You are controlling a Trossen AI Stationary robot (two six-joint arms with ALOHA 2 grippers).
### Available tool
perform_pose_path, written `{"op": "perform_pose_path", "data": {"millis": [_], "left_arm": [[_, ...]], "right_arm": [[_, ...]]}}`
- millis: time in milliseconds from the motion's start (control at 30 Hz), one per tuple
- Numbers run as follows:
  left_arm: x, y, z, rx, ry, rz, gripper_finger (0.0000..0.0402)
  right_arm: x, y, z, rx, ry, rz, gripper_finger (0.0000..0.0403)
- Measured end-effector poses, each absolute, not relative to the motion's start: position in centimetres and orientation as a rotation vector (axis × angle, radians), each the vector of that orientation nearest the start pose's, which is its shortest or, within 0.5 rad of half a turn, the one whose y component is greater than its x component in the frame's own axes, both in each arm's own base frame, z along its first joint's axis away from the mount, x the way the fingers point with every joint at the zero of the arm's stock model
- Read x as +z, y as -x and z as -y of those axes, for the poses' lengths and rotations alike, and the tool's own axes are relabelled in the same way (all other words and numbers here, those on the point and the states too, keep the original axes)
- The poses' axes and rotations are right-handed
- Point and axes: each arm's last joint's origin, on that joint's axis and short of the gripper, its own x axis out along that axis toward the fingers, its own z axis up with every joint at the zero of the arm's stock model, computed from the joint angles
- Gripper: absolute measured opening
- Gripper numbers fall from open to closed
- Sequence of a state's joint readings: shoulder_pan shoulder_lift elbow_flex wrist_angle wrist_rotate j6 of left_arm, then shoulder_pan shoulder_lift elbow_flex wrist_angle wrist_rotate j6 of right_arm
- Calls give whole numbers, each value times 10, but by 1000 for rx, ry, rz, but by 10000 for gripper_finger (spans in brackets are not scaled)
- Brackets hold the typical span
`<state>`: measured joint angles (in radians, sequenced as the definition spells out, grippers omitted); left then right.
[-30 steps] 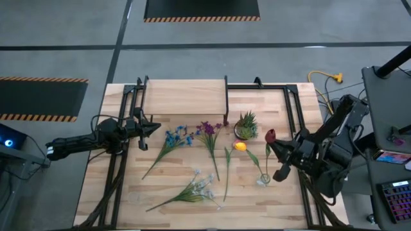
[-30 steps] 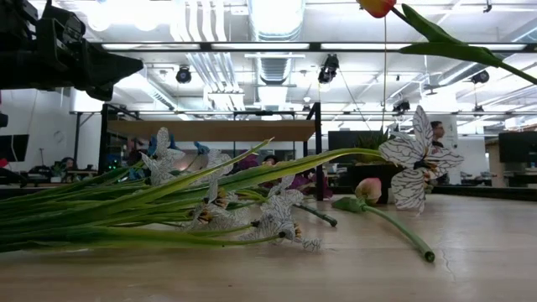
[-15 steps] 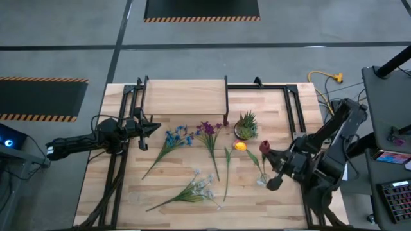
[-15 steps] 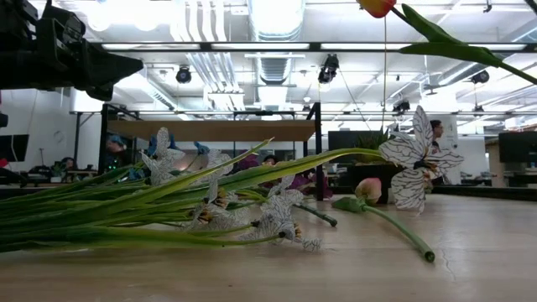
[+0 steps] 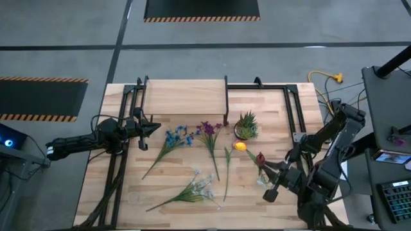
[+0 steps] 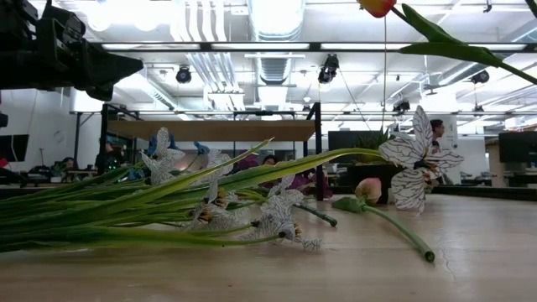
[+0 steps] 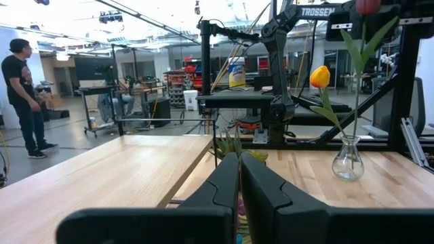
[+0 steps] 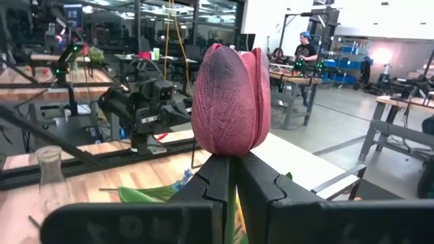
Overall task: Pick and place flowers into a vace then onto a shelf
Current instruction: Put the red tulip into the right transparent vase
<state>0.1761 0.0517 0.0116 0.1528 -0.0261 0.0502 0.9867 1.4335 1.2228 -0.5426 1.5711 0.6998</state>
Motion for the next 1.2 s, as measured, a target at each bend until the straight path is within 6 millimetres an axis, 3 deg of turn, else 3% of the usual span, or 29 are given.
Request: {"op": "perform_pose_path", "data": {"millis": [233,600,967,1200], "left_arm": [[178,-98,-18,205,-58,108,0],[178,-98,-18,204,-48,103,0],[178,-98,-18,204,-46,102,0],[177,-98,-18,204,-46,101,0]], "right_arm": [[309,-183,-235,-565,118,-34,13],[292,-170,-244,-511,171,-45,13],[256,-160,-238,-488,191,-48,13],[246,-157,-233,-486,167,-46,13]]}}
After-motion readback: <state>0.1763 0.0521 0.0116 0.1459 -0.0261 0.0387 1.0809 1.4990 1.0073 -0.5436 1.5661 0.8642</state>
